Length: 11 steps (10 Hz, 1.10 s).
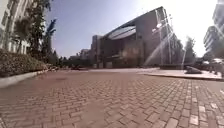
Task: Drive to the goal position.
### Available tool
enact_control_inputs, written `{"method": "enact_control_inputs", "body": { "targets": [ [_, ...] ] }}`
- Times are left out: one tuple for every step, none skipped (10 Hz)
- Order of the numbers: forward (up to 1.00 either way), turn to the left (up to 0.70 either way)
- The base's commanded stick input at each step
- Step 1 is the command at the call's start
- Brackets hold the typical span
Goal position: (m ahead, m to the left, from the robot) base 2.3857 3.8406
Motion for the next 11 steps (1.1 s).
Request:
{"method": "enact_control_inputs", "body": {
  "targets": [
    [0.7, 0.14],
    [0.7, 0.14],
    [0.7, 0.14],
    [0.7, 0.14],
    [0.7, 0.14],
    [0.7, 0.14],
    [0.7, 0.14],
    [0.7, 0.14],
    [0.7, 0.14],
    [0.7, 0.14],
    [0.7, 0.12]
  ]
}}
